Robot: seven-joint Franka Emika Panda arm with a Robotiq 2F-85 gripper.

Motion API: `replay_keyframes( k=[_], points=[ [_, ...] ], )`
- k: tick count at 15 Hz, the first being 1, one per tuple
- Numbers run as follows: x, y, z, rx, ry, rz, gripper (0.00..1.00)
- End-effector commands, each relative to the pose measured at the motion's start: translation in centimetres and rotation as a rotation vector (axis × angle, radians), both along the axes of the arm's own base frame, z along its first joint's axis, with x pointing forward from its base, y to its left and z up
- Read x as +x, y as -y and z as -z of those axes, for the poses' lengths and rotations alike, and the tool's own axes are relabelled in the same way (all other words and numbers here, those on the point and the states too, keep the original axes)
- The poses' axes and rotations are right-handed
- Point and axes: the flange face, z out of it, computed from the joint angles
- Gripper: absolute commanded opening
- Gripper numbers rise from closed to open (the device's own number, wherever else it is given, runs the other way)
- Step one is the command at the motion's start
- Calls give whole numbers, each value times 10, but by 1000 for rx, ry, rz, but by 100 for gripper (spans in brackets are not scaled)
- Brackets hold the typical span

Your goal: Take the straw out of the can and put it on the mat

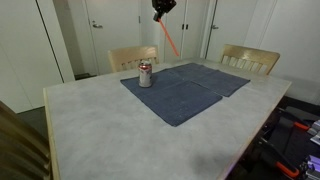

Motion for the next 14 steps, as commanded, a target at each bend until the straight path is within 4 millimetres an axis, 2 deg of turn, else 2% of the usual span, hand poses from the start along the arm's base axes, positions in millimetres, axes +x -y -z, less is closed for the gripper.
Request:
replay_keyframes(
  k=[1, 5, 14],
  points=[
    [-5, 12, 31, -42, -162, 32, 2],
    [-2, 24, 73, -130, -276, 60, 2],
    [20, 10, 134, -146, -313, -34, 2]
  ],
)
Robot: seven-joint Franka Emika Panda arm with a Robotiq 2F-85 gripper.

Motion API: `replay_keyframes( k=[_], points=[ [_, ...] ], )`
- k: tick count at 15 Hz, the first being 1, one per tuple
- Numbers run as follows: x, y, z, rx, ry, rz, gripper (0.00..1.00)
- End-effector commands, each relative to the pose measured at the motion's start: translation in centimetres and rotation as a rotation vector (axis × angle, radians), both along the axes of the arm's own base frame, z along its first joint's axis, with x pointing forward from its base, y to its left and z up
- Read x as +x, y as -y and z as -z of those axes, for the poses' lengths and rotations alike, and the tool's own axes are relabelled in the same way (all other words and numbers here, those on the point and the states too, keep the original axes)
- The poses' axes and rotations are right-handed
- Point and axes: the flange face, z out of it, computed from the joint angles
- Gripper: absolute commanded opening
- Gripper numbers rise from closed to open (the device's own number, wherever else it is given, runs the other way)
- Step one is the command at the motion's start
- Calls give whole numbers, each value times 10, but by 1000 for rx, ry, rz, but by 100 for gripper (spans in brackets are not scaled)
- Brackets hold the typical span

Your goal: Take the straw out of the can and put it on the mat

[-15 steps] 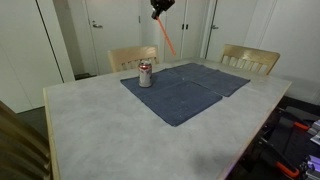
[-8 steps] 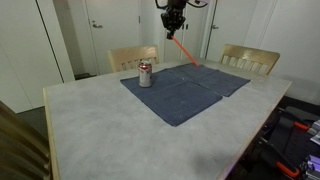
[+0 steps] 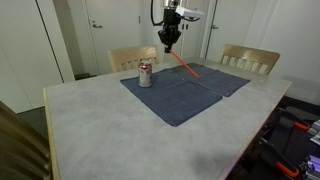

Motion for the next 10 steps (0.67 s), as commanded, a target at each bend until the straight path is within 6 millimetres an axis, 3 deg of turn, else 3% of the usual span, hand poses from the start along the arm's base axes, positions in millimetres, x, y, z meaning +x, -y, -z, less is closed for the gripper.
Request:
replay_keyframes(
  k=[1, 10],
  points=[
    [17, 2, 24, 4, -16, -29, 2],
    [35, 18, 84, 32, -68, 1, 2]
  ],
)
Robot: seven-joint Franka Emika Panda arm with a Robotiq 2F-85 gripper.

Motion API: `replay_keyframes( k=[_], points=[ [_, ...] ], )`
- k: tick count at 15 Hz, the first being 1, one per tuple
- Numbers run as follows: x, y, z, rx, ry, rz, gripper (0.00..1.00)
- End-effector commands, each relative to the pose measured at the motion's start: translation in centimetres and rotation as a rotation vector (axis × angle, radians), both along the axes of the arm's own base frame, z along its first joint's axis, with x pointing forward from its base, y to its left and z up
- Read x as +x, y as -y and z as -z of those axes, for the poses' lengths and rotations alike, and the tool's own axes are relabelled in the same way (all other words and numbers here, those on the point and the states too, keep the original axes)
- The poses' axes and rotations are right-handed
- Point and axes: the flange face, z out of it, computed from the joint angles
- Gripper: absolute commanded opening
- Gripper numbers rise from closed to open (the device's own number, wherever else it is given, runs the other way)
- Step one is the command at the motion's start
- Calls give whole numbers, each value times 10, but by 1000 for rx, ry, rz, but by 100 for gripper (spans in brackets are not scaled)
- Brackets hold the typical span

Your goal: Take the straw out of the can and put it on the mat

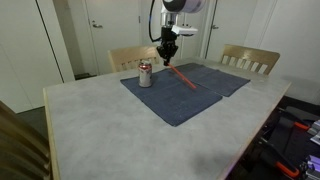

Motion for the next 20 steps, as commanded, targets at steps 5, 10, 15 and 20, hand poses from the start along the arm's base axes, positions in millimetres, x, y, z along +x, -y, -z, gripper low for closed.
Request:
replay_keyframes(
  k=[5, 10, 15, 20],
  points=[
    [21, 19, 42, 60, -42, 20, 2],
    [28, 25, 58, 79, -61, 36, 2],
    [27, 22, 44, 66, -100, 39, 41],
    [16, 8, -20, 93, -151, 39, 78]
  ],
)
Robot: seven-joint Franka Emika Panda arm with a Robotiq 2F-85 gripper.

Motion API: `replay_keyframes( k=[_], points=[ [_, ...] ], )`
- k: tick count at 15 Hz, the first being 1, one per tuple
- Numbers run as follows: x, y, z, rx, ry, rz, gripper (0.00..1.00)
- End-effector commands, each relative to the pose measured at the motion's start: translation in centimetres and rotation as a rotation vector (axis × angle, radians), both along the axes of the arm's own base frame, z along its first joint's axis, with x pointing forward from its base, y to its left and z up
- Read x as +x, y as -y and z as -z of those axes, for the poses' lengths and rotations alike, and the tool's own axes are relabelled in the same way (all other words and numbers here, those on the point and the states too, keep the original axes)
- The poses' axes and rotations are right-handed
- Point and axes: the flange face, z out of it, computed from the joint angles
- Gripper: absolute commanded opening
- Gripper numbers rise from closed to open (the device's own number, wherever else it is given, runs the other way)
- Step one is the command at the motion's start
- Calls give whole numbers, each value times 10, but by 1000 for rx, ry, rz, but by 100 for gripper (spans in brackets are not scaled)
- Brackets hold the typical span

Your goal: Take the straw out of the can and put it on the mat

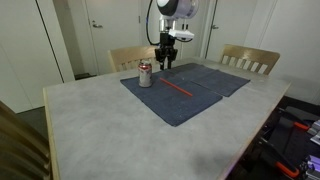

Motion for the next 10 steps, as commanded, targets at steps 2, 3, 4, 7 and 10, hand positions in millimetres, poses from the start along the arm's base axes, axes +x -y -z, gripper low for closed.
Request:
replay_keyframes(
  k=[2, 3, 4, 7, 10],
  points=[
    [-11, -7, -67, 8, -45, 17, 92],
    [-12, -7, -78, 3, -55, 26, 98],
    [-13, -7, -86, 1, -59, 35, 100],
    [-15, -9, -101, 1, -67, 52, 100],
    [-14, -11, -105, 10, -58, 58, 100]
  ],
)
